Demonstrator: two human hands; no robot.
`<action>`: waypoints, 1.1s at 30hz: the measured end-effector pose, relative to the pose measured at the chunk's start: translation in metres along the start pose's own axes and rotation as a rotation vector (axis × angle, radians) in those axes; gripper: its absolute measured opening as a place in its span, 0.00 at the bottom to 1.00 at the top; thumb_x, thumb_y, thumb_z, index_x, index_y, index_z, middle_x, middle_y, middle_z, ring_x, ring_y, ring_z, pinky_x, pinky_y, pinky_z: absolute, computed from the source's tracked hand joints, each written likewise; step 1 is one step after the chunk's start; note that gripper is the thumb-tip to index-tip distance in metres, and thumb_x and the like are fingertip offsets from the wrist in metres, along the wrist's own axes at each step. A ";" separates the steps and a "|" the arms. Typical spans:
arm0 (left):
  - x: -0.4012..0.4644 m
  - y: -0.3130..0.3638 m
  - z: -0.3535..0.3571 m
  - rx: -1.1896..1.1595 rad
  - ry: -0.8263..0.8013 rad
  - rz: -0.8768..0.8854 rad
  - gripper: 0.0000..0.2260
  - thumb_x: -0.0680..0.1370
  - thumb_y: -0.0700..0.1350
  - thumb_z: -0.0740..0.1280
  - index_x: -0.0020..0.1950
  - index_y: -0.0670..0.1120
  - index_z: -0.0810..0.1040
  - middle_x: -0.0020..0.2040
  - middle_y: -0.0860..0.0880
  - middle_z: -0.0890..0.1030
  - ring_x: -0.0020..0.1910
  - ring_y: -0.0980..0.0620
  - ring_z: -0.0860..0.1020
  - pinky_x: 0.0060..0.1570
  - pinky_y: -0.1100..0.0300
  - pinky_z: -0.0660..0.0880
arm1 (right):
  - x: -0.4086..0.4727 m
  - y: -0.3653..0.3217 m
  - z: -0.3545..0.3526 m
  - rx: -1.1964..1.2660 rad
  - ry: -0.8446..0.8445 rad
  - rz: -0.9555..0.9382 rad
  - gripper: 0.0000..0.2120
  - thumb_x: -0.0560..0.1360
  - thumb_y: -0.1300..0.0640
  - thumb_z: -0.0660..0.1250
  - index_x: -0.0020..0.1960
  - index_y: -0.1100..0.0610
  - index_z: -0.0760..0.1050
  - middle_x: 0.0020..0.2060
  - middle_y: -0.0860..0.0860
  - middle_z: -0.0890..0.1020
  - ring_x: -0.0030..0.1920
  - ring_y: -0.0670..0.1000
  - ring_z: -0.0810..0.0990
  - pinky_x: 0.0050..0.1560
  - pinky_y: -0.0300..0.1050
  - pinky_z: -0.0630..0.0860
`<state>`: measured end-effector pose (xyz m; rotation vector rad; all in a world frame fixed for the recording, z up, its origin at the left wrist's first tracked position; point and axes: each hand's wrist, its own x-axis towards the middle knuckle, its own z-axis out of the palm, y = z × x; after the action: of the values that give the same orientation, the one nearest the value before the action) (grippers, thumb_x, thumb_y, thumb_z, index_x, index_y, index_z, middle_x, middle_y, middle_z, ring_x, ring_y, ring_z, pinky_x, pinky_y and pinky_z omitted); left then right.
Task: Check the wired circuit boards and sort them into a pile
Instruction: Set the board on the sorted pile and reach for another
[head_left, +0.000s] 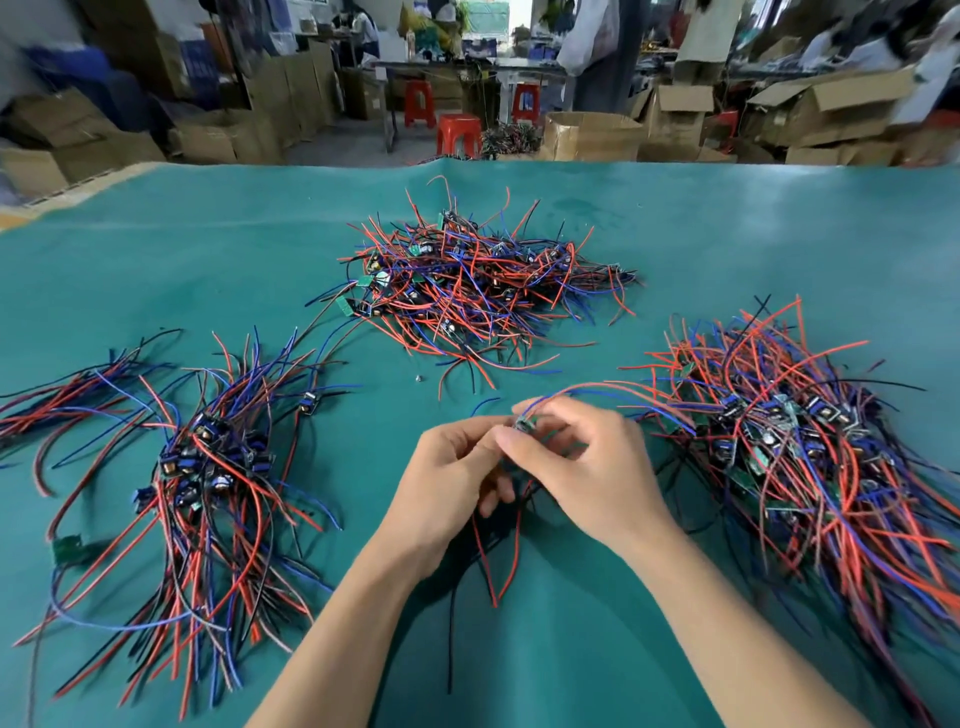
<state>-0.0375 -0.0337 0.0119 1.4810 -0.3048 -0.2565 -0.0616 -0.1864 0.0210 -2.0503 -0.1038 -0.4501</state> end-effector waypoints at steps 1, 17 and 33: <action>0.000 0.000 0.000 0.006 -0.004 -0.003 0.12 0.84 0.39 0.60 0.52 0.43 0.84 0.32 0.46 0.78 0.25 0.53 0.69 0.25 0.66 0.66 | 0.001 0.001 0.001 -0.005 0.010 -0.027 0.10 0.71 0.43 0.73 0.43 0.49 0.83 0.34 0.43 0.84 0.34 0.44 0.82 0.38 0.39 0.76; -0.007 0.008 0.000 0.089 -0.172 -0.059 0.11 0.83 0.40 0.62 0.45 0.42 0.81 0.29 0.46 0.79 0.21 0.52 0.74 0.21 0.65 0.67 | 0.018 -0.015 -0.063 0.291 0.415 0.113 0.09 0.77 0.61 0.73 0.39 0.52 0.82 0.29 0.46 0.82 0.30 0.43 0.78 0.28 0.35 0.71; -0.003 0.006 0.002 0.003 -0.074 -0.055 0.08 0.80 0.37 0.64 0.44 0.38 0.80 0.34 0.43 0.81 0.27 0.50 0.77 0.25 0.64 0.70 | 0.047 -0.020 -0.228 -1.075 -0.209 0.420 0.08 0.68 0.43 0.77 0.32 0.41 0.82 0.25 0.37 0.81 0.30 0.42 0.80 0.35 0.35 0.67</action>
<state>-0.0413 -0.0337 0.0177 1.4861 -0.3246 -0.3557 -0.0851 -0.3775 0.1542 -3.0581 0.5513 0.0163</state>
